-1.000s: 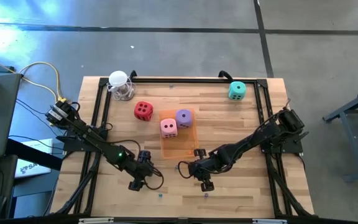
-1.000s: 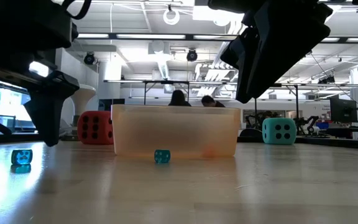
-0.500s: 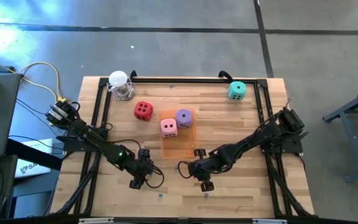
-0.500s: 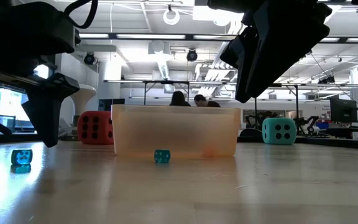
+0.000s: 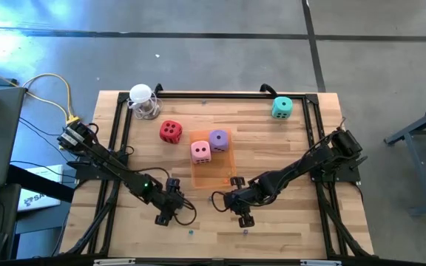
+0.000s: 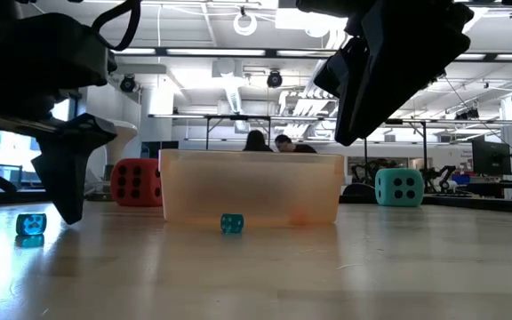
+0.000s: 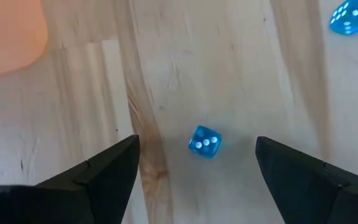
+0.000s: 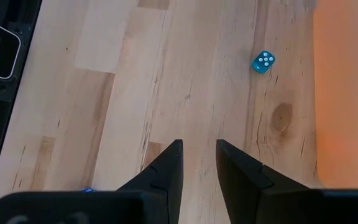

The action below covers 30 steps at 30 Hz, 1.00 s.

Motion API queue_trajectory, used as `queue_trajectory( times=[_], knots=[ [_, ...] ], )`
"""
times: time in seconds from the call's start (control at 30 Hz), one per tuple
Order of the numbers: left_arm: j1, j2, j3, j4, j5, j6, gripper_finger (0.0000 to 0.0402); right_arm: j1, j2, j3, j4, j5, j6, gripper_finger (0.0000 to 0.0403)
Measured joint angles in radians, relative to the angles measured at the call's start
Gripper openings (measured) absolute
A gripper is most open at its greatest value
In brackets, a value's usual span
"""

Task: Pick & Place Dice
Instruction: Put the small light blue die into the orange bin

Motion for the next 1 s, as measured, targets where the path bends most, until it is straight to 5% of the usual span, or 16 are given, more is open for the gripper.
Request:
queue_trajectory(
  times=[0.23,0.7,1.0],
  knots=[
    [0.0,0.002,0.0,-0.001,-0.007,0.0,0.0285,0.0,0.0,0.0,0.0,0.0,-0.001,0.0085],
    [0.0,0.002,0.0,0.004,0.015,0.001,0.0145,0.0,0.0,0.0,0.001,0.0,-0.001,0.0085],
    [0.0,0.002,0.0,0.014,0.025,0.003,0.0115,0.0,0.0,0.0,0.005,-0.003,-0.001,0.0085]
  ],
)
